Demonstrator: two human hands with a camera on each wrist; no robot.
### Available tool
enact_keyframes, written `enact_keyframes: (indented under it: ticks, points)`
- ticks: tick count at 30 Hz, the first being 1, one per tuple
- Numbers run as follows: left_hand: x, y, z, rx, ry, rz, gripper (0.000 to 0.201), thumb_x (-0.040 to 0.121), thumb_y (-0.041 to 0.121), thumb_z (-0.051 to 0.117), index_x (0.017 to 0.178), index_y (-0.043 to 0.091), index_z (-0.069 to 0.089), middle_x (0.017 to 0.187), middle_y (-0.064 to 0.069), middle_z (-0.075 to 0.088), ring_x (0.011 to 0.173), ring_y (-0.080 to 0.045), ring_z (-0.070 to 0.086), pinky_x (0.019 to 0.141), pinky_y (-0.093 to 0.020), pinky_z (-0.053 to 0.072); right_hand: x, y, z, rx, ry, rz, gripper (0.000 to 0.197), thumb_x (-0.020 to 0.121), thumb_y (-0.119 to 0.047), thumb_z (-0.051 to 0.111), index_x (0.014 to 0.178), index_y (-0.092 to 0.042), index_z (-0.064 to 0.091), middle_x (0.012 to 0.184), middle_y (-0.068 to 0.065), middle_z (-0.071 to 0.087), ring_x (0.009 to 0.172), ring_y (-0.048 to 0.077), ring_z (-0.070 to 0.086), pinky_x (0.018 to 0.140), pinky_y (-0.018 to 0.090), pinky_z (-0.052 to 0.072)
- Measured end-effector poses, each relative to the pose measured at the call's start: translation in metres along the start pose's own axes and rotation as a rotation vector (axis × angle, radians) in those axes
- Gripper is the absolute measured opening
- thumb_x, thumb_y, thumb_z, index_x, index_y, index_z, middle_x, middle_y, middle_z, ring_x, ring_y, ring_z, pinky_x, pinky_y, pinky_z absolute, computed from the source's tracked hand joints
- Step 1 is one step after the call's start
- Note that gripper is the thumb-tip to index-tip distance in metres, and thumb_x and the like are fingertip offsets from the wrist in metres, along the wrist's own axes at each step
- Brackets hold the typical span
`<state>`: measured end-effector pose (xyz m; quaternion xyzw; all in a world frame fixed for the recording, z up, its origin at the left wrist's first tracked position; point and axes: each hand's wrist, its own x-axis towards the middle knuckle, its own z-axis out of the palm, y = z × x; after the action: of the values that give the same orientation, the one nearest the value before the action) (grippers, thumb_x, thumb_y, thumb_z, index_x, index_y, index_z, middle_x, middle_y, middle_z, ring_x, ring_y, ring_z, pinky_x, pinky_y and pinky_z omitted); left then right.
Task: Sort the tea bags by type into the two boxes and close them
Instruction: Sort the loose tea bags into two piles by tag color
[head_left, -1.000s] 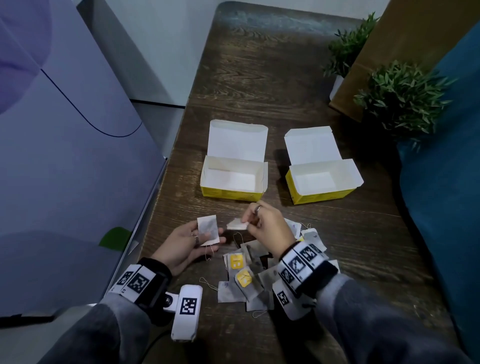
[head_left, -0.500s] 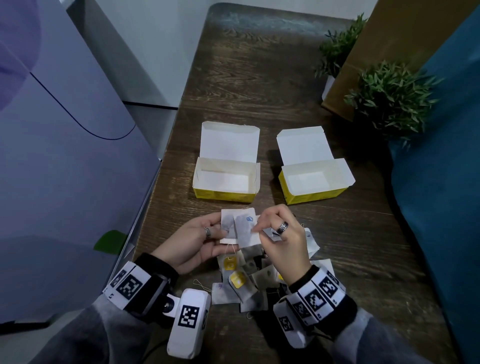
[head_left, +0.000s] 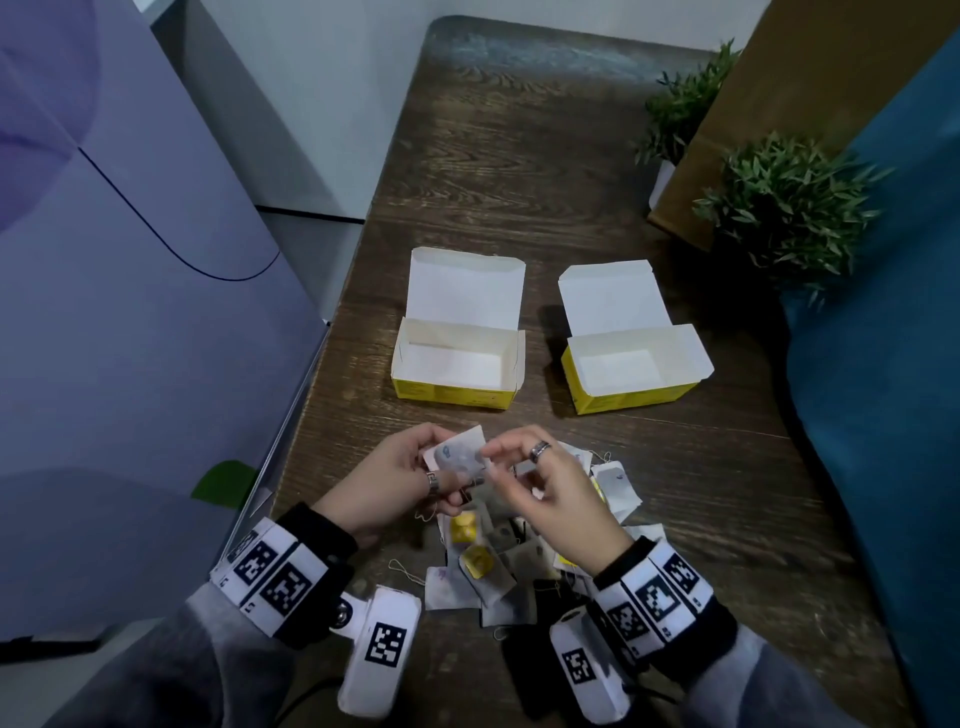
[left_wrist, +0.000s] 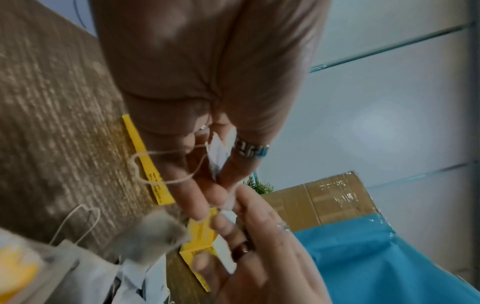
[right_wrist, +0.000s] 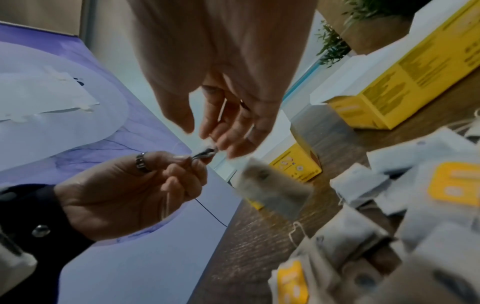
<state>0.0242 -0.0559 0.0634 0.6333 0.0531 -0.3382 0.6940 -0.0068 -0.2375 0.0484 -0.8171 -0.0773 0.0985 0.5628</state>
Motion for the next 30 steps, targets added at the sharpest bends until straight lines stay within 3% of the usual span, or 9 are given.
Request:
enact_keyframes:
  ticks: [4,7,10,12,15,18,22,27,30]
  points:
    - [0.006,-0.015,-0.001,-0.011,0.097,-0.062,0.017,0.089,-0.007,0.050,0.101,0.003,0.057,0.066,-0.012,0.056,0.048,-0.009,0.058,0.048,-0.016,0.052,0.002,0.014,0.017,0.054,0.037,0.171,0.017,0.087,-0.023,0.064,0.096,-0.031,0.052,0.105,-0.002,0.051,0.084,0.001,0.057,0.068,0.015,0.045]
    - [0.012,-0.027,-0.010,0.110,0.243,-0.058,0.021,0.090,-0.003,0.051,0.109,0.003,0.056,0.067,-0.010,0.055,0.048,-0.009,0.057,0.043,-0.014,0.047,0.010,0.034,0.016,-0.158,0.057,0.273,0.015,0.088,-0.022,0.061,0.097,-0.023,0.049,0.106,0.000,0.048,0.079,0.007,0.052,0.074,0.015,0.043]
    - [0.016,-0.035,-0.028,0.212,0.374,-0.030,0.017,0.084,-0.002,0.061,0.098,0.007,0.055,0.074,-0.005,0.059,0.057,-0.012,0.057,0.048,-0.018,0.050,0.025,0.051,0.020,-0.384,-0.042,0.336,0.020,0.090,-0.022,0.058,0.109,-0.017,0.052,0.117,-0.002,0.043,0.091,0.012,0.054,0.092,0.031,0.046]
    - [0.017,-0.039,-0.039,0.302,0.428,-0.018,0.012,0.083,0.002,0.063,0.087,0.011,0.056,0.071,-0.003,0.058,0.060,-0.011,0.055,0.053,-0.015,0.047,0.036,0.056,0.025,-0.522,-0.071,0.373,0.032,0.090,-0.026,0.057,0.118,-0.012,0.050,0.123,0.002,0.040,0.107,0.022,0.054,0.094,0.040,0.046]
    - [0.021,-0.040,-0.053,0.215,0.447,-0.060,0.010,0.085,-0.004,0.058,0.083,0.006,0.058,0.071,-0.005,0.058,0.054,-0.006,0.058,0.049,-0.011,0.050,0.053,0.057,0.029,-0.642,-0.064,0.429,0.053,0.086,-0.033,0.063,0.129,-0.011,0.041,0.131,0.008,0.034,0.118,0.030,0.048,0.097,0.042,0.045]
    - [0.026,-0.042,-0.070,0.259,0.466,-0.080,0.014,0.085,-0.005,0.058,0.089,0.008,0.061,0.081,-0.008,0.060,0.068,-0.011,0.059,0.052,-0.012,0.052,0.065,0.056,0.031,-0.675,-0.037,0.465,0.058,0.084,-0.034,0.066,0.131,-0.013,0.040,0.134,0.010,0.033,0.121,0.033,0.046,0.100,0.043,0.043]
    - [0.035,-0.042,-0.092,0.380,0.550,-0.027,0.022,0.081,0.003,0.066,0.101,0.012,0.060,0.087,-0.005,0.062,0.078,-0.013,0.059,0.051,-0.012,0.048,0.075,0.063,0.028,-0.621,-0.001,0.499,0.054,0.079,-0.026,0.072,0.126,-0.015,0.048,0.132,0.009,0.042,0.120,0.030,0.047,0.103,0.041,0.040]
    - [0.046,-0.048,-0.103,0.489,0.604,-0.025,0.027,0.079,0.008,0.069,0.104,0.015,0.062,0.093,-0.004,0.065,0.087,-0.016,0.061,0.071,-0.022,0.043,0.076,0.068,0.025,-0.584,-0.007,0.479,0.018,0.077,-0.022,0.074,0.091,-0.018,0.062,0.114,0.005,0.051,0.108,0.027,0.052,0.095,0.037,0.043]
    - [0.049,-0.051,-0.106,0.576,0.600,-0.004,0.035,0.079,0.005,0.067,0.112,0.017,0.061,0.103,0.000,0.059,0.097,-0.018,0.058,0.079,-0.023,0.043,0.072,0.060,0.024,-0.488,0.037,0.316,0.014,0.079,-0.010,0.069,0.075,-0.020,0.060,0.092,-0.005,0.052,0.088,0.013,0.056,0.081,0.027,0.044]
